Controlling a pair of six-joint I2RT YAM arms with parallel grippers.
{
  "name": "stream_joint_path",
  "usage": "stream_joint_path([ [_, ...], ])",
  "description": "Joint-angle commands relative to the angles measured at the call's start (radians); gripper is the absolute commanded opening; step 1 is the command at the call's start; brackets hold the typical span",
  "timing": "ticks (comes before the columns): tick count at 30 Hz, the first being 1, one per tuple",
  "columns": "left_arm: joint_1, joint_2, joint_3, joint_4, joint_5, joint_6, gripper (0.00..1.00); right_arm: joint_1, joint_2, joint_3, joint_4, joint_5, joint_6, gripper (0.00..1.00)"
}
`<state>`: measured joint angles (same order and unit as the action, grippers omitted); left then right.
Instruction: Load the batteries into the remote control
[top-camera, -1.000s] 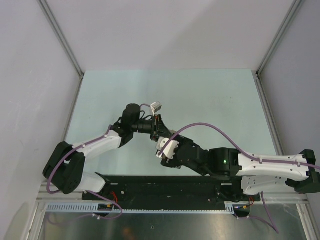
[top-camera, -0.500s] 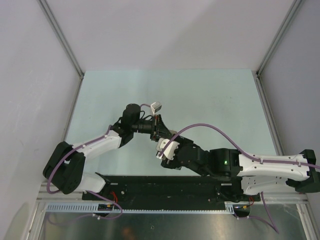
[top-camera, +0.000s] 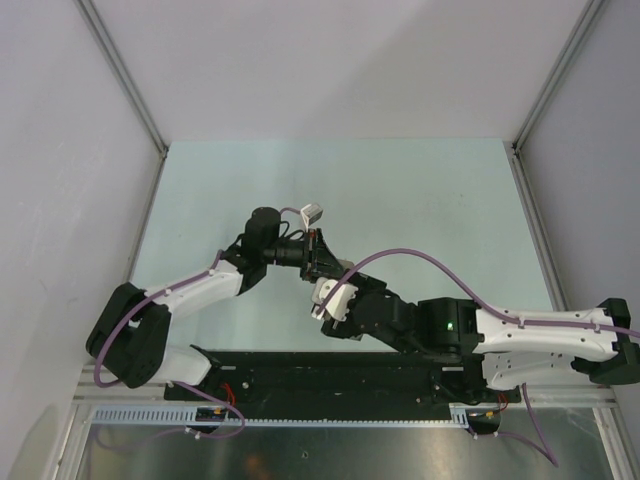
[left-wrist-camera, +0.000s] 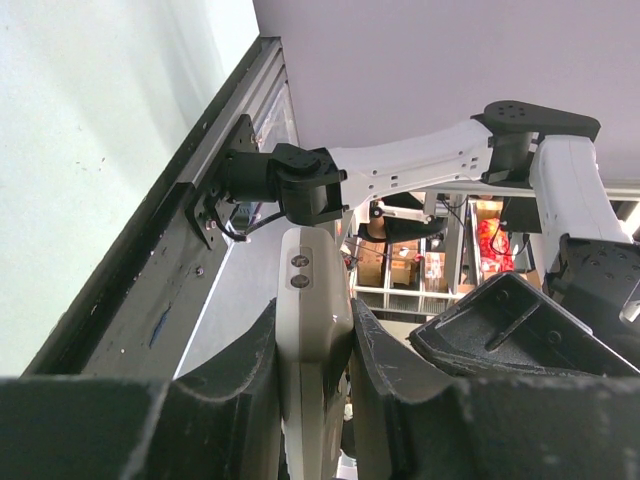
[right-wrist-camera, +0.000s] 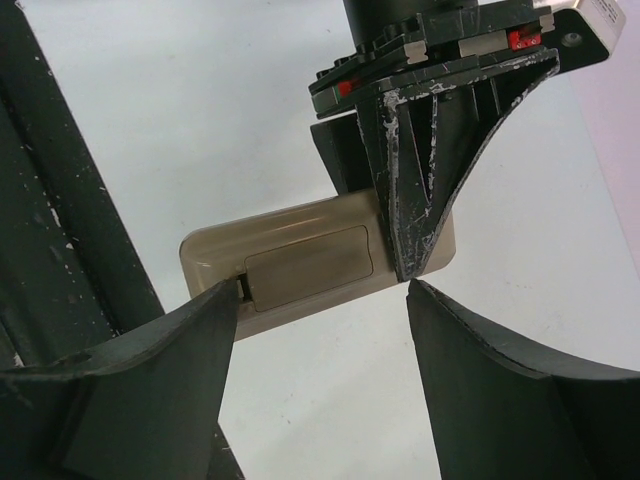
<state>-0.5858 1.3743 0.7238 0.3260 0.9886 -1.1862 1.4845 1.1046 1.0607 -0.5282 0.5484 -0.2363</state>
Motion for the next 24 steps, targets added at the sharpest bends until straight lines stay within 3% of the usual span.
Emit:
stream_joint_path([
  [1, 0.001, -0.052, 0.048, 0.007, 0.022, -0.016, 0.0, 0.005, 0.026, 0.032, -0.015, 0.045, 0.003, 0.73],
  [11, 0.003, -0.106, 0.065, 0.004, 0.022, -0.041, 0.0, 0.005, 0.05, 0.03, -0.012, 0.041, -0.006, 0.73],
  [24, -0.002, -0.139, 0.057, -0.015, 0.031, -0.05, 0.0, -0.024, 0.113, 0.028, -0.018, 0.179, -0.037, 0.7],
])
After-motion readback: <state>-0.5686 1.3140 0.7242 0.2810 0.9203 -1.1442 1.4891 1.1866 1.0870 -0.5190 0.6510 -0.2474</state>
